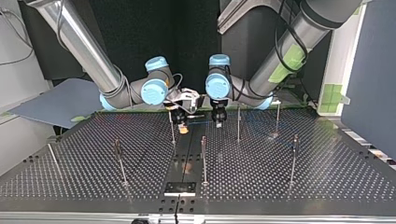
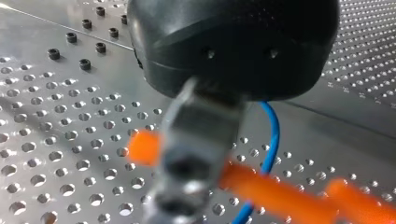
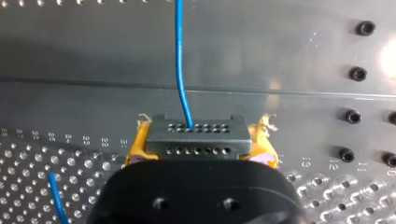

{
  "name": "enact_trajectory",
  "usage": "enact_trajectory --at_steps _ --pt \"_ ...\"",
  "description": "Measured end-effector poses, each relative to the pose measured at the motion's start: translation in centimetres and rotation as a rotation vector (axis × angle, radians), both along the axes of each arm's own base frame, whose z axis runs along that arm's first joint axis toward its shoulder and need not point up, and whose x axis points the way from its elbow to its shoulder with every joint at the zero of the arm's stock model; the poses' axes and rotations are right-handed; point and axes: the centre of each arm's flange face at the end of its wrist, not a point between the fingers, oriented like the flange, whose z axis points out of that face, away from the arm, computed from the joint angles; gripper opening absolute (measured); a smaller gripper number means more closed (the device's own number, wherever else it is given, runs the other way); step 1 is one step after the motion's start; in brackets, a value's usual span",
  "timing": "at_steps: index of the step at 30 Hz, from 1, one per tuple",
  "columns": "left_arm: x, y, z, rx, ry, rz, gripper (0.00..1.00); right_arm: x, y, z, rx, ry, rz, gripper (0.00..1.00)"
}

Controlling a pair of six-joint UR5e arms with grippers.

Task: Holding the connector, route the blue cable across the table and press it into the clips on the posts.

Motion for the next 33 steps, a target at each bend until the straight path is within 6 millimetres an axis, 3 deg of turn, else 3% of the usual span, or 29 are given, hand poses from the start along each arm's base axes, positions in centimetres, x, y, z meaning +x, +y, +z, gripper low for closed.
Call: enact_trajectory --at_steps 17,22,27,33 --pt "-0.9 -0.2 0.1 0.009 0.023 0.043 0.0 -0.4 -0.3 0.2 -0.002 0.002 -0.005 0.0" --pt "-1.6 -0.2 0.8 0.007 0.021 0.041 0.0 -0.6 -0.3 1.9 -0.015 -0.009 -0.007 0.0" --pt "-2.2 -0.2 2.7 -0.001 0.0 0.036 0.0 -1.0 -0.2 4.1 -0.031 -0.022 -0.011 0.0" --pt "-2.8 -0.2 4.5 -0.011 -0.023 0.034 0.0 -1.3 0.2 5.1 -0.024 -0.015 -0.011 0.0"
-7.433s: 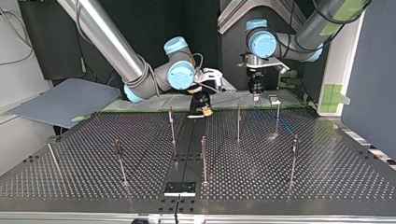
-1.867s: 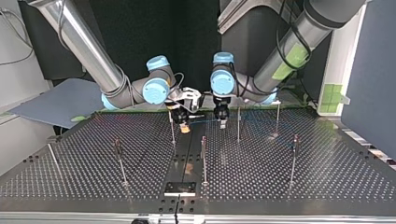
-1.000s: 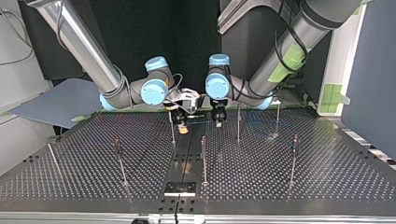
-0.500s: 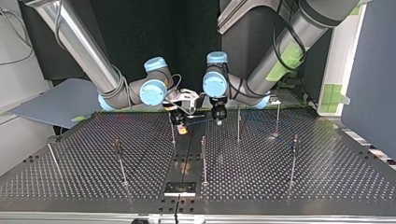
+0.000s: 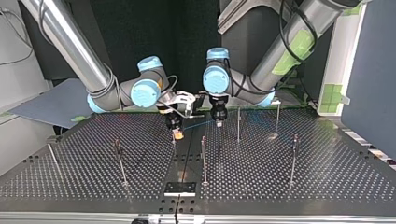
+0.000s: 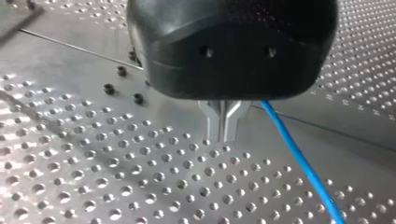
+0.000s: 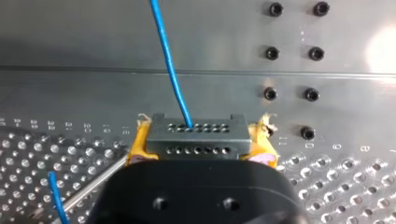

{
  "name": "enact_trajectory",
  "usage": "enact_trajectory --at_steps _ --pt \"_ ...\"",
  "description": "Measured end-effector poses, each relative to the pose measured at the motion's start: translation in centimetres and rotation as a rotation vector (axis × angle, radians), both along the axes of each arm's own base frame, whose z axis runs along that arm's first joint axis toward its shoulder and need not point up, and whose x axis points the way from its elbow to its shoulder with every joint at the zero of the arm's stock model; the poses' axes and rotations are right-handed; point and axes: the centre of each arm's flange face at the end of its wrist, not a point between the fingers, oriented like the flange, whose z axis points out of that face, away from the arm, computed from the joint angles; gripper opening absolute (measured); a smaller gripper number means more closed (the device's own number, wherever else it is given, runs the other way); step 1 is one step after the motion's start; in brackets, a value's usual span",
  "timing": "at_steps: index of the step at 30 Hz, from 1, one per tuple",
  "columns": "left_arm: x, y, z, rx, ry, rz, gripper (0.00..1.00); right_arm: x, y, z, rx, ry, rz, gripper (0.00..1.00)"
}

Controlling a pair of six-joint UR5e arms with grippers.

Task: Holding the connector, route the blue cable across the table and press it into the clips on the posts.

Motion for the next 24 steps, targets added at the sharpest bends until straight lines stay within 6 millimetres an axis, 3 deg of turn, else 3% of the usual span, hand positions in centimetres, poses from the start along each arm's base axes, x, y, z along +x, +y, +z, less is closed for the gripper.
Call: enact_trajectory --at_steps 5,11,24 --pt "-0.8 -0.3 1.1 -0.003 -0.006 -0.01 0.0 0.1 0.5 0.7 0.001 0.001 0.006 0.0" --pt "-1.9 -0.3 3.2 -0.011 -0.025 -0.018 0.0 -0.2 1.1 3.4 -0.015 -0.022 0.006 0.0" --pt "-4.1 0.0 9.6 -0.031 -0.091 0.007 0.0 -0.9 2.2 7.2 -0.019 -0.051 0.004 0.0"
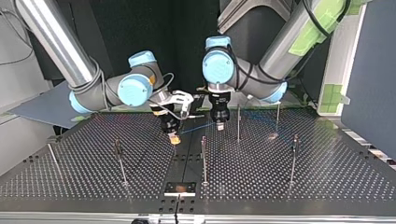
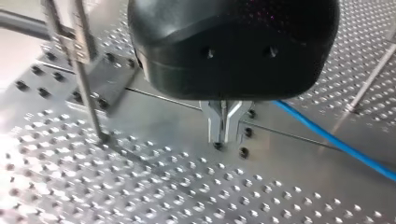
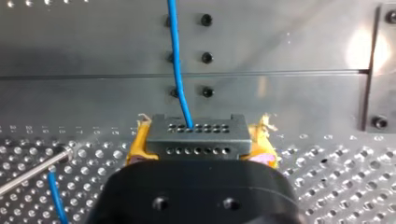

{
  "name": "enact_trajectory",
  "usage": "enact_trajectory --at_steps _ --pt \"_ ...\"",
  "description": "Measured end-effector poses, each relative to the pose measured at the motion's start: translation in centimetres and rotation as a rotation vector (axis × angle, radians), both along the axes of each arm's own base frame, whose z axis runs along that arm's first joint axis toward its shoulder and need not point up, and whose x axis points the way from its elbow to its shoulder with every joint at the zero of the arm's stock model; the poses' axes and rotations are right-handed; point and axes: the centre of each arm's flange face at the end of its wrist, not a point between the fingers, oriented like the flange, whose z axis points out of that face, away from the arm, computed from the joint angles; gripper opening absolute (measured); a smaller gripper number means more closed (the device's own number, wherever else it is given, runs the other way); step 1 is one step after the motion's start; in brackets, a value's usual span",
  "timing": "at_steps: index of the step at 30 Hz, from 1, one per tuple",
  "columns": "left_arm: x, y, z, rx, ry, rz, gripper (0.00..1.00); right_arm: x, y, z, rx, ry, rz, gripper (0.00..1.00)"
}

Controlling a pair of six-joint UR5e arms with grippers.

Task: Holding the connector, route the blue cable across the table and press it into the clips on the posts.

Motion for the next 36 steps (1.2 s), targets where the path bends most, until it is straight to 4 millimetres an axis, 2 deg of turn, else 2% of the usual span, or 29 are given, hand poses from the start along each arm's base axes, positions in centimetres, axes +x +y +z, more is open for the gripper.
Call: enact_trajectory --at_steps 8,17,21,28,36 --pt "-1.1 0.1 3.0 -0.017 -0.043 -0.006 0.0 -0.4 0.5 2.0 -0.005 -0.026 -0.003 0.0" --pt "-2.0 -0.4 3.4 -0.006 -0.035 -0.009 0.0 -1.0 1.3 5.1 -0.033 -0.062 -0.004 0.0" --pt "-2.5 -0.4 4.3 -0.009 -0.046 0.002 0.0 -1.1 1.7 6.3 -0.043 -0.073 -0.002 0.0" --pt "-3.1 0.0 6.3 -0.021 -0.08 0.007 0.0 -1.5 2.2 7.7 -0.05 -0.085 -0.003 0.0" --pt "-3.5 0.2 7.6 -0.03 -0.106 0.003 0.0 -2.1 2.4 8.9 -0.057 -0.094 -0.007 0.0"
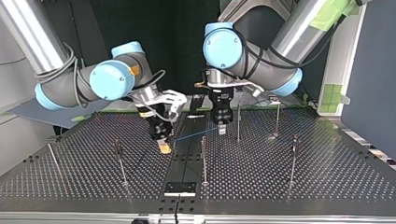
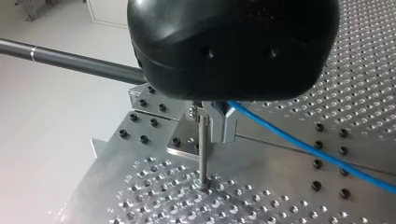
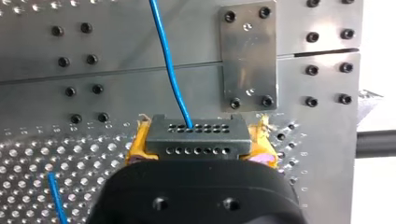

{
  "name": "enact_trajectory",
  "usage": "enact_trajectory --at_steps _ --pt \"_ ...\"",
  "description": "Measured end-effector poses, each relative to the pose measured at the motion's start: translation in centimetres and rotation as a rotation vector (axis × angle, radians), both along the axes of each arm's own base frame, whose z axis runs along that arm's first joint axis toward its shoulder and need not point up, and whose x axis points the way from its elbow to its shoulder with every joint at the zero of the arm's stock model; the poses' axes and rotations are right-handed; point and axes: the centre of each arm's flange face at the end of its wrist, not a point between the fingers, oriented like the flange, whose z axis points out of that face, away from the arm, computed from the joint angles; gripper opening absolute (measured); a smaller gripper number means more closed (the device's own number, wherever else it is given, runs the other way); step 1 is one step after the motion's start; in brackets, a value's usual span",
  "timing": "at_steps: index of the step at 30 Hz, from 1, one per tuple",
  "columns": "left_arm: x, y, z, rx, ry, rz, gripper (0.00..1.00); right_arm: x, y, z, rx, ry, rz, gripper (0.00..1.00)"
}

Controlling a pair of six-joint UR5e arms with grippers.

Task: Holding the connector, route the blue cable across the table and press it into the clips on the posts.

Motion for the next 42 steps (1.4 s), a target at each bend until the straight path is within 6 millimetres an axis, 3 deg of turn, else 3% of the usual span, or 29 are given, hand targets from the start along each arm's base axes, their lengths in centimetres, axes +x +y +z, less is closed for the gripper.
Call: enact_trajectory --at_steps 14,32,42 --pt "1.3 -0.2 1.8 -0.014 -0.063 -0.037 0.0 -0.8 0.5 2.4 -0.025 -0.024 0.01 0.0" --pt "3.8 0.9 0.4 -0.005 -0.061 -0.062 0.0 -0.9 0.0 1.9 -0.007 -0.033 0.028 0.0" --pt "6.6 3.0 0.7 -0.009 -0.102 -0.074 0.0 -0.8 -1.3 0.0 0.01 -0.023 0.033 0.0"
